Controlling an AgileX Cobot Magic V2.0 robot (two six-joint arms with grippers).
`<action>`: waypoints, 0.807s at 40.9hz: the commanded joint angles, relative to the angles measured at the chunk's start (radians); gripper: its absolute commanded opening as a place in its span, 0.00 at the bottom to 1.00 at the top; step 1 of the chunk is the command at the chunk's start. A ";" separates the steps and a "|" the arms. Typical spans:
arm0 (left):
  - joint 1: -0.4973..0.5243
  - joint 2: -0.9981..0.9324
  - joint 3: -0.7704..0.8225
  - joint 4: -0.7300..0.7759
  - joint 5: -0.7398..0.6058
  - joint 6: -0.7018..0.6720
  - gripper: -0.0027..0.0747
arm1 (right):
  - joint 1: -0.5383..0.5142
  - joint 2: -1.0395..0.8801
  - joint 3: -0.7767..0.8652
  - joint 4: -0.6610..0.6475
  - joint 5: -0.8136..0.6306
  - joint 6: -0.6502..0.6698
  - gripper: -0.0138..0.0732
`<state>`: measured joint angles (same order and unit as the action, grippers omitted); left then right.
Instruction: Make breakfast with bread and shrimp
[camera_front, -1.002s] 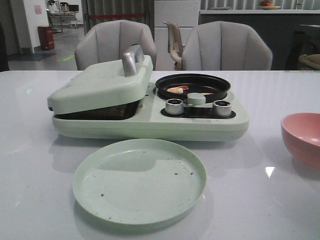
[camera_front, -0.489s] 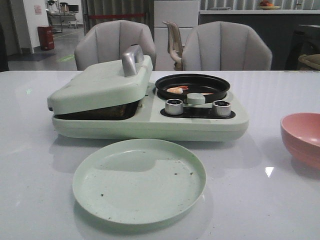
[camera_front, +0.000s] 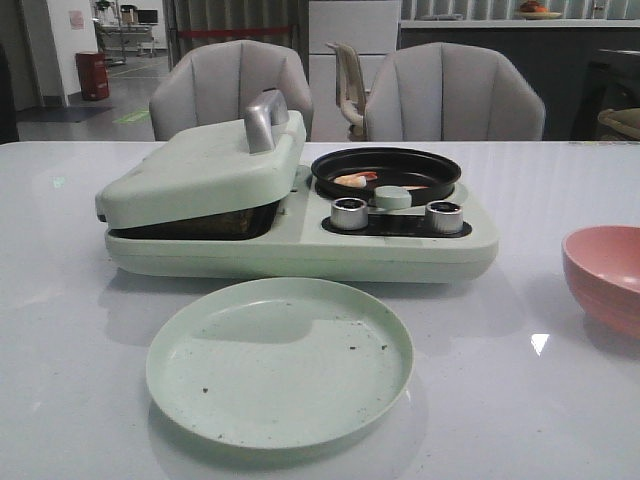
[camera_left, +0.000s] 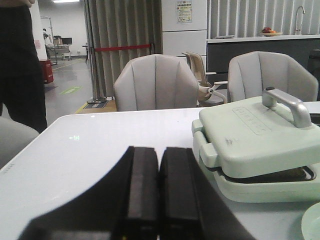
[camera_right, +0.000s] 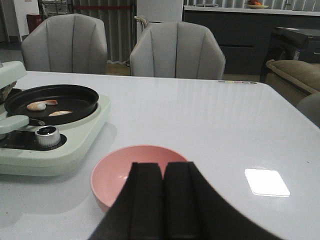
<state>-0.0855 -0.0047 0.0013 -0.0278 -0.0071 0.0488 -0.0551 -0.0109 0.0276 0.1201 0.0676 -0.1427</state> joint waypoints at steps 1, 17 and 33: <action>-0.007 -0.021 0.007 -0.005 -0.087 -0.010 0.16 | -0.004 -0.022 -0.016 -0.010 -0.121 0.003 0.21; -0.007 -0.021 0.007 -0.005 -0.087 -0.010 0.16 | -0.004 -0.022 -0.016 -0.120 -0.183 0.136 0.21; -0.007 -0.021 0.007 -0.005 -0.087 -0.010 0.16 | -0.004 -0.021 -0.016 -0.120 -0.183 0.136 0.21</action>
<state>-0.0855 -0.0047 0.0013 -0.0278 -0.0071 0.0488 -0.0551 -0.0109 0.0276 0.0121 -0.0210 -0.0084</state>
